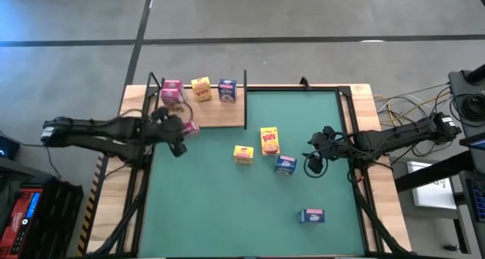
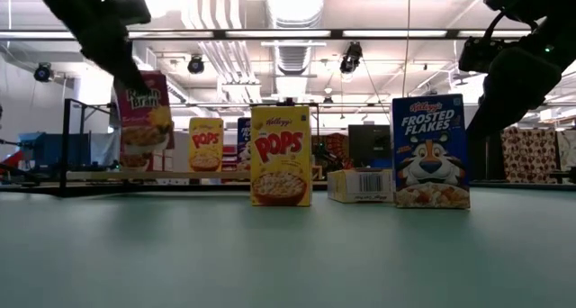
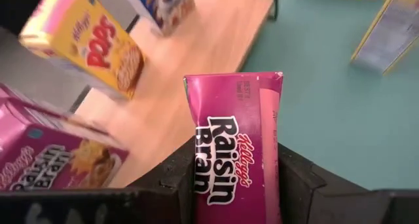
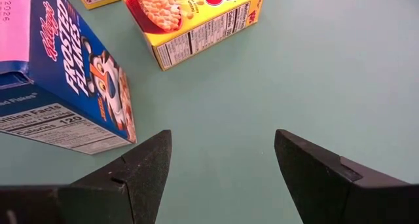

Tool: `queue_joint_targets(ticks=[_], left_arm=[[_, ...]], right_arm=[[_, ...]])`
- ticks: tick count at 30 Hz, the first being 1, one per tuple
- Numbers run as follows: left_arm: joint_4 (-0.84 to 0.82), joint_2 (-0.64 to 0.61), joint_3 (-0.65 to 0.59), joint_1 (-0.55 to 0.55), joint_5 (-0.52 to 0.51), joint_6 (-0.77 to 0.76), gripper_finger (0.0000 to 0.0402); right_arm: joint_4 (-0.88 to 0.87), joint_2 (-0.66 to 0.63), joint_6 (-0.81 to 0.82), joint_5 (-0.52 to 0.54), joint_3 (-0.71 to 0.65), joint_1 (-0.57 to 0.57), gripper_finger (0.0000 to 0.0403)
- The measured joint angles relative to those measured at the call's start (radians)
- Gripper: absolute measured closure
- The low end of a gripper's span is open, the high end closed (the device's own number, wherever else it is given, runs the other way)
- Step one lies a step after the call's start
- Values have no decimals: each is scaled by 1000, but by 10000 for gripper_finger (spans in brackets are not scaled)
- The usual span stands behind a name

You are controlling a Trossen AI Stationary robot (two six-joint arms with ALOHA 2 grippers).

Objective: Stack cereal on shelf
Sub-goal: Put the pink cereal box on the shelf aligned with the pink cereal boxes

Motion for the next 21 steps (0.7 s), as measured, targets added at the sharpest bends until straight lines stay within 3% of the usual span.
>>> queue_joint_targets(ticks=[3,7,15,21], left_arm=[[4,-46,16,70,49,27,275],[-4,-54,32,134,52,-53,275],[-39,48,33,195,47,-165,275],[-80,78,45,198,26,-168,275]], right_arm=[[0,0,0,0,0,0,142],[1,0,0,0,0,0,142],[0,0,0,0,0,0,142],[1,0,0,0,0,0,142]])
